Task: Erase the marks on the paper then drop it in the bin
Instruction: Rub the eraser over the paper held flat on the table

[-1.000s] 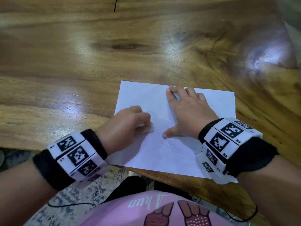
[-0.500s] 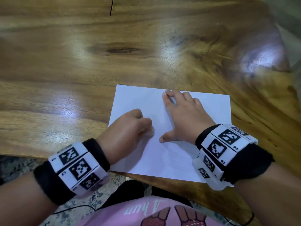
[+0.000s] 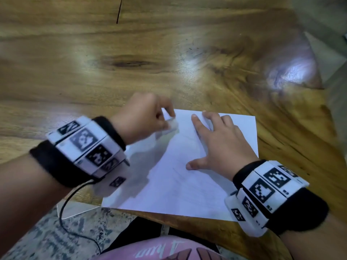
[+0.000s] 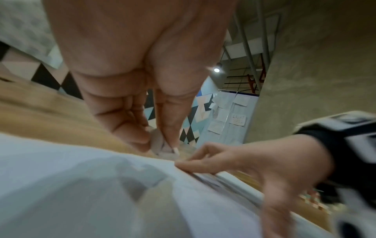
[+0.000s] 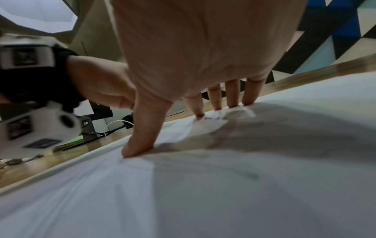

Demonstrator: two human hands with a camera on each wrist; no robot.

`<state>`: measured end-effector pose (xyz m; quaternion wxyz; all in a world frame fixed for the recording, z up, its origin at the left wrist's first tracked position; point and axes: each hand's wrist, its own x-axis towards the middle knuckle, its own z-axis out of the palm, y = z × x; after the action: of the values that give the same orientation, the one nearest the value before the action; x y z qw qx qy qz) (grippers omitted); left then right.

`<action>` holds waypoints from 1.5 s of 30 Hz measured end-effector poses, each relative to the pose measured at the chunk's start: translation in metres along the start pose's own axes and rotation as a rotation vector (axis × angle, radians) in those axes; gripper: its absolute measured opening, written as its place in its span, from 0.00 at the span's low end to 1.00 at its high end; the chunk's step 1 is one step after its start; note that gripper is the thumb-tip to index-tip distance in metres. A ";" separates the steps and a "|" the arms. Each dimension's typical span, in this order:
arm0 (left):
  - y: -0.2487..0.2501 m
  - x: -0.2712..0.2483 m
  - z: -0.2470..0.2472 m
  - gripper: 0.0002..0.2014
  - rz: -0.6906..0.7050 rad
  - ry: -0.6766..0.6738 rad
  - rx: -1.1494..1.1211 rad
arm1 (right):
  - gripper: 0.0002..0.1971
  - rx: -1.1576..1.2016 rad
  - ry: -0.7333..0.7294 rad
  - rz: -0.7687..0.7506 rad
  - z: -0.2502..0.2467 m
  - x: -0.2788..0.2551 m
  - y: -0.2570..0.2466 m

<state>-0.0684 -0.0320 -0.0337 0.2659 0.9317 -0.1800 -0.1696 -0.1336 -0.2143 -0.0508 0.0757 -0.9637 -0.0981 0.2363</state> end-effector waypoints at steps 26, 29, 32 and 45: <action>0.001 -0.009 0.018 0.04 0.134 -0.119 0.030 | 0.60 -0.068 -0.008 0.001 0.000 0.004 -0.001; -0.004 0.020 0.012 0.05 0.057 0.066 0.053 | 0.60 -0.072 -0.004 0.004 0.001 0.004 -0.001; 0.000 0.003 0.023 0.05 0.135 0.022 0.055 | 0.60 -0.068 -0.001 0.004 0.001 0.004 -0.001; 0.007 0.013 0.025 0.07 0.213 -0.046 0.122 | 0.60 -0.058 -0.002 0.004 0.000 0.004 0.000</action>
<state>-0.0687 -0.0542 -0.0529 0.2211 0.9176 -0.2940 -0.1504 -0.1306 -0.2130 -0.0524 0.0470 -0.9655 -0.1030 0.2346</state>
